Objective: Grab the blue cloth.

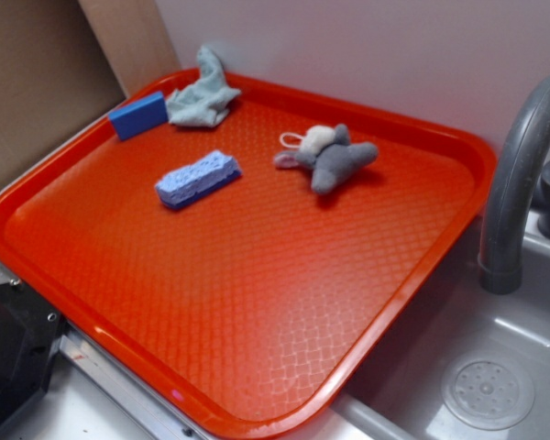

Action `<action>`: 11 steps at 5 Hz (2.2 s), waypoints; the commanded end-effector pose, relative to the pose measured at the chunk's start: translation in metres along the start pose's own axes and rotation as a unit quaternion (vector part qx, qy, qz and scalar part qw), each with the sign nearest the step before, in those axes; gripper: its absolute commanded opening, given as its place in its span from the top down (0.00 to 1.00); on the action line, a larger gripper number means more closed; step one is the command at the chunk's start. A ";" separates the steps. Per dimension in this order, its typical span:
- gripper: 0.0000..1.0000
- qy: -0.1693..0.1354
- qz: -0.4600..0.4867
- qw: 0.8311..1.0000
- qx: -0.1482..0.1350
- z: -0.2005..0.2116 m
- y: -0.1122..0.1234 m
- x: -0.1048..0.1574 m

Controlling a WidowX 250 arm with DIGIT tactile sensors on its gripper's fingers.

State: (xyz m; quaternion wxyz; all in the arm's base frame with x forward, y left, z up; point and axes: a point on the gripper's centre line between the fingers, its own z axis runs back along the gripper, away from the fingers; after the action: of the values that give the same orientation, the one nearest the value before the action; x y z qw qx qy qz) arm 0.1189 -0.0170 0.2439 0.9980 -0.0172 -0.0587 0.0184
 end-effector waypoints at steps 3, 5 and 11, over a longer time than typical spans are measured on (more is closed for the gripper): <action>0.00 -0.122 0.179 0.976 -0.007 -0.065 0.038 0.072; 0.00 -0.120 0.247 0.961 -0.008 -0.095 0.050 0.088; 0.00 -0.146 0.237 0.959 0.061 -0.199 0.071 0.191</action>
State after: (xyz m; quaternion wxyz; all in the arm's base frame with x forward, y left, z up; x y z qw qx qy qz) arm 0.3185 0.0523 0.0448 0.9499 0.0402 -0.1696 0.2594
